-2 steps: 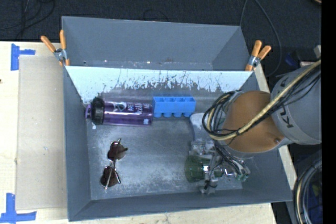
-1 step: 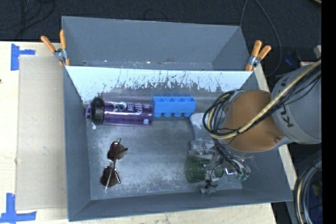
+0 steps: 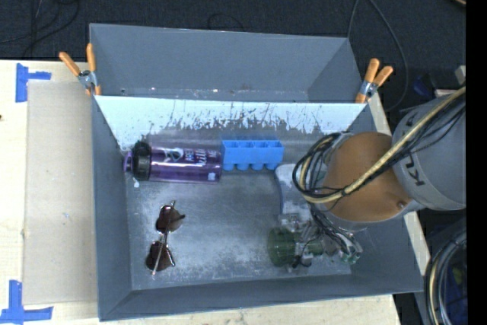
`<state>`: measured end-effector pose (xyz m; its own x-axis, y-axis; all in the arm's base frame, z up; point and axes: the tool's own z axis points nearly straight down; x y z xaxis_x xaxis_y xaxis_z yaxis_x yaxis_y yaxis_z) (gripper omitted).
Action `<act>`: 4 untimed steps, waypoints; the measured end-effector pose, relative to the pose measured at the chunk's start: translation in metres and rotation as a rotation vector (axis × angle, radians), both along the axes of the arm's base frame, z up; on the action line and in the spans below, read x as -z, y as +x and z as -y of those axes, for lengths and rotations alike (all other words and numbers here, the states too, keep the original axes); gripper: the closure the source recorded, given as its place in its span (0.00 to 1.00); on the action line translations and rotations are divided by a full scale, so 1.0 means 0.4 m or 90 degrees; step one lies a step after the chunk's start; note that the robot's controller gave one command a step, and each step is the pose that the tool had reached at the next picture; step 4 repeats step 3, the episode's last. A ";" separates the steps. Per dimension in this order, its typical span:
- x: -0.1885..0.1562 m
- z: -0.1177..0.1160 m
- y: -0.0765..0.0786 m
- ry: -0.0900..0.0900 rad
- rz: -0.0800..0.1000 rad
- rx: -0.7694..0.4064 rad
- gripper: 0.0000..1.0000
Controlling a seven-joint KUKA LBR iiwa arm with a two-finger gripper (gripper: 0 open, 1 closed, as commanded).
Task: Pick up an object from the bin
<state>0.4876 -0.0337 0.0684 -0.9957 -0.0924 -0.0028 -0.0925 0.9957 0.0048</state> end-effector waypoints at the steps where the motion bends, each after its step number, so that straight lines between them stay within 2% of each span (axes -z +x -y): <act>1: 0.000 0.000 0.000 0.000 0.000 0.001 1.00; 2: -0.072 -0.001 -0.005 0.000 -0.004 0.001 1.00; 3: -0.182 -0.002 -0.007 0.001 -0.007 0.001 1.00; 4: -0.182 -0.002 -0.007 0.001 -0.007 0.001 1.00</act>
Offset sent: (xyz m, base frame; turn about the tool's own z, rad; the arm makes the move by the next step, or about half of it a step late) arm 0.0000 0.0000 0.0527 0.0005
